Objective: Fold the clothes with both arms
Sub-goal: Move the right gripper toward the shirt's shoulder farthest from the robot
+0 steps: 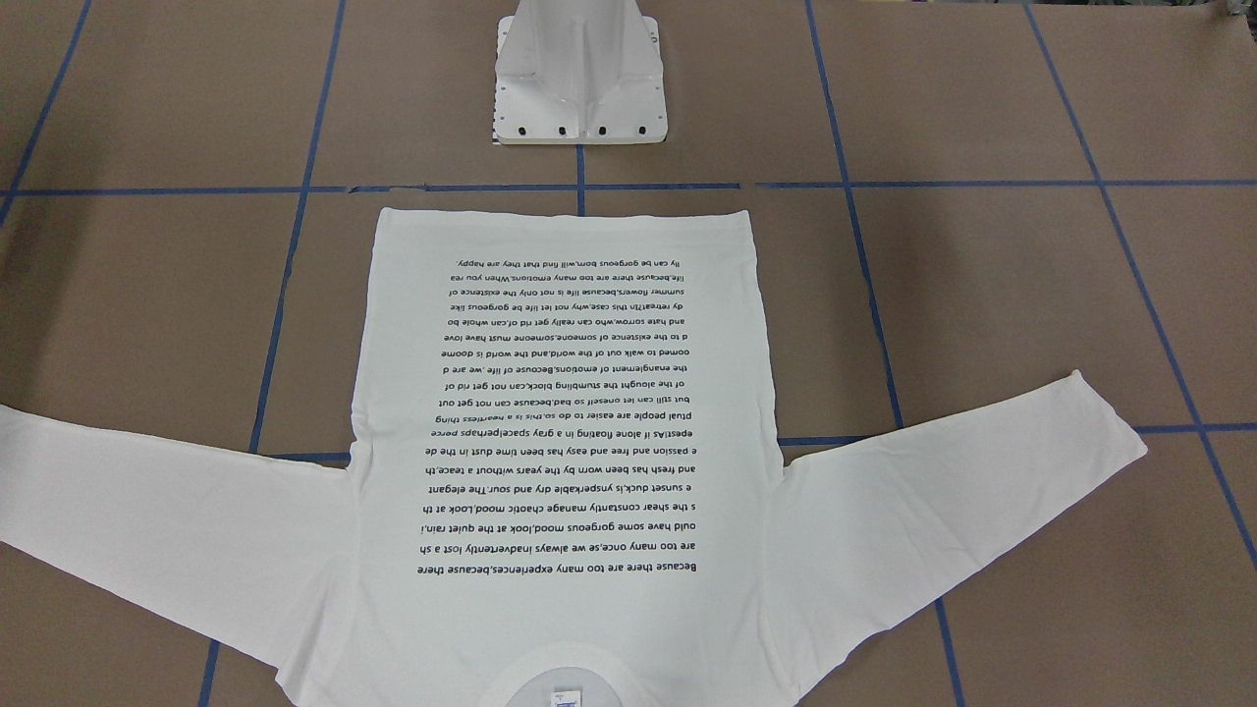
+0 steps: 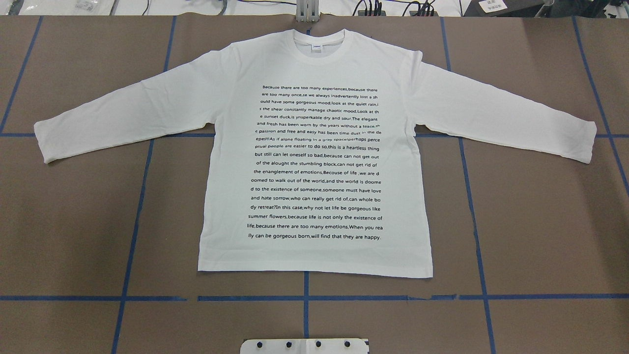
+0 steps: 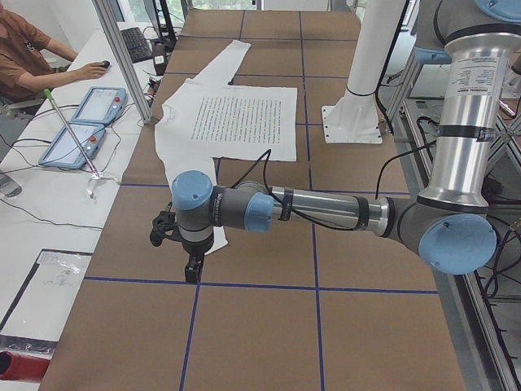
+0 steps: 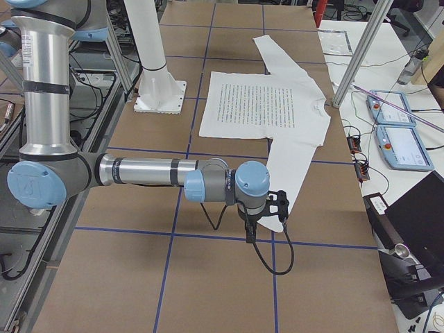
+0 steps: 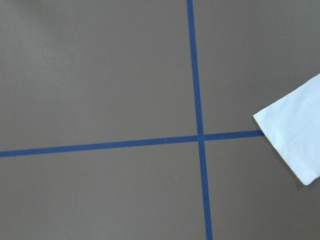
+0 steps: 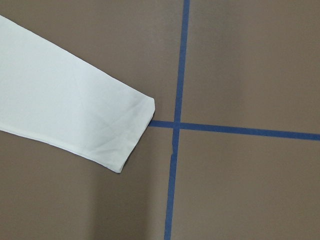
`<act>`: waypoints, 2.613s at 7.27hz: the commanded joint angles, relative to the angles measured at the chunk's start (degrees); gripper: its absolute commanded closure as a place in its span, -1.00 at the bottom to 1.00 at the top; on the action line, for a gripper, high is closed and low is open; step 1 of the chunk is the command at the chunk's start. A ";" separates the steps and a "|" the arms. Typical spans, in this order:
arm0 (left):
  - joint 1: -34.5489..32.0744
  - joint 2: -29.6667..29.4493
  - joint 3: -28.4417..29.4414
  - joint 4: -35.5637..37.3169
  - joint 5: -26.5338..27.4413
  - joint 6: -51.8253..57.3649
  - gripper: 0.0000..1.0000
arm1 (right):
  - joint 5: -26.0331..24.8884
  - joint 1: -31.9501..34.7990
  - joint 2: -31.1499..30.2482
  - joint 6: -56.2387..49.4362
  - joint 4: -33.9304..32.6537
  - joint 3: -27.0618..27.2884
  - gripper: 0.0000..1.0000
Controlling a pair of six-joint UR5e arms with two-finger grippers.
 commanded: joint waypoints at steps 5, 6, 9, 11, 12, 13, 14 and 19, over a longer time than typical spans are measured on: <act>4.06 -3.80 6.34 -9.04 0.19 0.38 -1.00 | -0.11 -5.70 8.21 2.45 7.68 -11.36 -1.00; 3.97 -2.84 4.42 -9.57 0.02 0.39 -1.00 | -0.19 -8.41 8.65 9.08 11.36 -12.07 -1.00; 4.06 -3.28 4.75 -9.83 -5.65 -0.31 -1.00 | -0.19 -13.52 10.13 19.85 25.63 -21.37 -1.00; 4.06 -3.28 5.81 -9.92 -10.18 -0.31 -1.00 | -1.68 -17.92 13.99 19.52 25.81 -27.59 -1.00; 3.97 -3.19 5.55 -10.01 -10.09 -0.22 -1.00 | -3.86 -18.62 14.27 19.52 25.73 -28.50 -1.00; 3.97 -3.19 5.54 -10.10 -10.01 -0.22 -1.00 | -5.97 -18.80 14.54 19.52 25.73 -28.60 -1.00; 3.97 -3.01 5.46 -11.32 -9.92 -0.31 -1.00 | -6.08 -18.81 14.54 19.17 25.90 -28.51 -1.00; 3.89 -2.84 5.02 -11.68 -9.83 -0.14 -1.00 | -7.14 -18.81 14.63 19.78 25.46 -29.91 -1.00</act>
